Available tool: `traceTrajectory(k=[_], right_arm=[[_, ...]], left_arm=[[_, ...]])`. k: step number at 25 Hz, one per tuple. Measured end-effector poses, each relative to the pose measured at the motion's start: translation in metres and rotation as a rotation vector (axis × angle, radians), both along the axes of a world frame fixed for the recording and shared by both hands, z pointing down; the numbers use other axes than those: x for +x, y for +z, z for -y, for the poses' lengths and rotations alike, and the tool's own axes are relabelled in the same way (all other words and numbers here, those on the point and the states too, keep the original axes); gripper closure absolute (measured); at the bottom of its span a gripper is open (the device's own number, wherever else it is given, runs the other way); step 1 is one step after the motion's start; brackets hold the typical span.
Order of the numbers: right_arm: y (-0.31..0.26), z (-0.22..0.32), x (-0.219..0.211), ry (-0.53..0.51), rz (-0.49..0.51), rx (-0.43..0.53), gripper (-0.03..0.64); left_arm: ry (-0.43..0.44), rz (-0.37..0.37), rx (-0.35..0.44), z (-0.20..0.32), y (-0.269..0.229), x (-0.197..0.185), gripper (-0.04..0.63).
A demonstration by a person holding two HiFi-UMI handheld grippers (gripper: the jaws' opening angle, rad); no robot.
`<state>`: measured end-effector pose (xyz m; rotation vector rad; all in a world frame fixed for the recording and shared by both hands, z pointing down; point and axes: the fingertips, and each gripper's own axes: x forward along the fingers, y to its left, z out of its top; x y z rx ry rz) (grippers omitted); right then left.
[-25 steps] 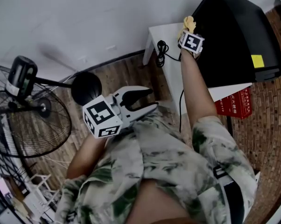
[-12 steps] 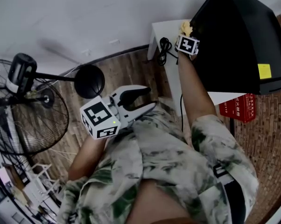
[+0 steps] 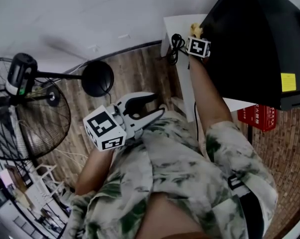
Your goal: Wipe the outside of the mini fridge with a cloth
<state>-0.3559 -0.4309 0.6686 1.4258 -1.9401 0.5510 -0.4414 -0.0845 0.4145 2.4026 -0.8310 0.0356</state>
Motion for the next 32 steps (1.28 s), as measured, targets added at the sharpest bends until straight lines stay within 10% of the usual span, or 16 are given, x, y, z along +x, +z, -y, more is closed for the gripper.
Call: traceTrajectory(k=[15, 32], right_arm=[[0.001, -0.023, -0.001, -0.152, 0.065, 0.064, 0.518], [-0.066, -0.114, 0.010, -0.357, 0.064, 0.135, 0.517]], left_arm=[[-0.039, 0.008, -0.084, -0.023, 0.028, 0.052, 0.430], [-0.043, 0.015, 0.032, -0.092, -0.002, 0.079, 0.430]])
